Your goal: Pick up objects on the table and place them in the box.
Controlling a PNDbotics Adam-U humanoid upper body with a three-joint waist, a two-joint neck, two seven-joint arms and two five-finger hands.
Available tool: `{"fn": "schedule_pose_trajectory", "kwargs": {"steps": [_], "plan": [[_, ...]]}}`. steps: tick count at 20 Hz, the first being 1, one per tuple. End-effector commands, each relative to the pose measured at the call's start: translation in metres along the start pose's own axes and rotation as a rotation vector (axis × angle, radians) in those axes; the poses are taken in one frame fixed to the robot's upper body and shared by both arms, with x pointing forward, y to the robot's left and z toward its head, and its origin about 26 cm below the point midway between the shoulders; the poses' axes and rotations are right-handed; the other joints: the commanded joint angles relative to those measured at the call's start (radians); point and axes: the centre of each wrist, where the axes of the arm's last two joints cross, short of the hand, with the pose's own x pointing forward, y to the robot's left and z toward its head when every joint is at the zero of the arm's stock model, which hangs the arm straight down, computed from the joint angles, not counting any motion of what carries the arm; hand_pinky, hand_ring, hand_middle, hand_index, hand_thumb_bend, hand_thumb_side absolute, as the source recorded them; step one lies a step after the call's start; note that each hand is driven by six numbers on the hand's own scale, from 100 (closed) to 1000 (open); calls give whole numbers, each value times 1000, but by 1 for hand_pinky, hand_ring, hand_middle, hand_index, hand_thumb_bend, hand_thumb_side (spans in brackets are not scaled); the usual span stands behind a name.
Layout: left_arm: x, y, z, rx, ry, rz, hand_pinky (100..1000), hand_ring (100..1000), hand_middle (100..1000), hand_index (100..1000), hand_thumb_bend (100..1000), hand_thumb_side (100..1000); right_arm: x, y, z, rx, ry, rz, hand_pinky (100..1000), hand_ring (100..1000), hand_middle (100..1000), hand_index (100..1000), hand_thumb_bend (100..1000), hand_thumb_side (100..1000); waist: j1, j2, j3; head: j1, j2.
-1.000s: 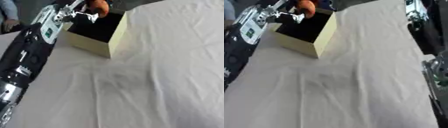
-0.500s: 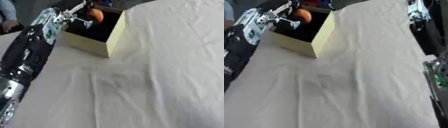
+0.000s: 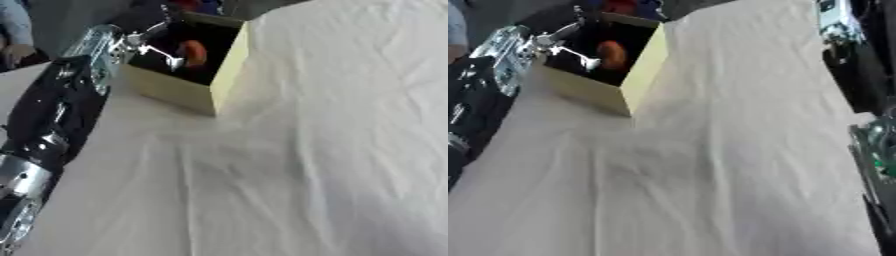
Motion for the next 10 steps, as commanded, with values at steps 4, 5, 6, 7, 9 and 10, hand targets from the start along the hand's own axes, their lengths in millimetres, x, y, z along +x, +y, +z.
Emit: {"fn": "schedule_pose_trajectory", "kwargs": {"steps": [4,5,6,7,9,10], "plan": [[-4,24,2,108,9,5,601,760,793,864,164,307,5,-7,-4,-20,-24,8,771,819,677,746,100,883,-15,-34,10,3,16],[-4,25,2,120,9,14,588,749,788,860,133,302,5,-7,-3,-21,-23,8,771,819,677,746,100,883,-17,-36,13,3,20],[-3,26,2,137,9,28,569,732,776,848,100,288,5,-7,-3,-20,-21,10,772,819,678,746,100,882,-19,-39,19,2,25],[-2,28,2,154,10,41,557,721,769,841,100,263,4,-7,-2,-19,-20,11,772,819,678,746,100,882,-21,-42,24,1,30],[0,34,2,201,13,63,541,704,764,831,100,265,3,-8,0,-19,-12,17,772,819,678,746,100,881,-27,-50,42,-2,46],[2,39,3,234,11,73,537,697,758,823,100,290,1,-8,1,-20,-7,21,773,819,678,746,100,879,-31,-54,53,-3,55]]}}
